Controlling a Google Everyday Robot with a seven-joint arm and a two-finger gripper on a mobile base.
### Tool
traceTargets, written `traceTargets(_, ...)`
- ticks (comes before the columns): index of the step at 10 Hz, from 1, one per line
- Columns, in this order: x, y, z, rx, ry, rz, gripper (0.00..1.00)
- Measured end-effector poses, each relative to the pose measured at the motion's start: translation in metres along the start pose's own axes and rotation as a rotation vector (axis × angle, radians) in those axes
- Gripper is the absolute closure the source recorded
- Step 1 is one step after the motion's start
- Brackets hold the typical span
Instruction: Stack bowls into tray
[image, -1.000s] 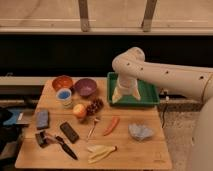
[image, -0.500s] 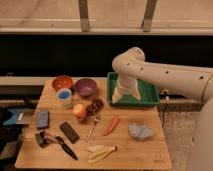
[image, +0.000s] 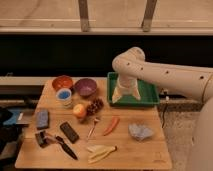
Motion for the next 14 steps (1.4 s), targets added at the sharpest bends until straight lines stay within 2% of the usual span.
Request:
traceTargets(2,-0.015,0.018,-0.006,0.001,-0.049,-0.051,0.2)
traceTargets(4,-0.041,0.053,-0.013,-0.009,-0.11,-0.123,0.2)
traceTargets(6,-0.073,0.096,-0.017,-0.034,-0.157,-0.195,0.2)
traceTargets(8,-0.104,0.126,-0.022,-0.056,-0.194,-0.249,0.2)
traceTargets(9,-0.128,0.148,-0.026,-0.085,-0.215,-0.287,0.2)
traceTargets(11,-0.141,0.159,-0.027,-0.1,-0.224,-0.307,0.2)
traceTargets(14,-0.141,0.159,-0.027,-0.102,-0.224,-0.305,0.2)
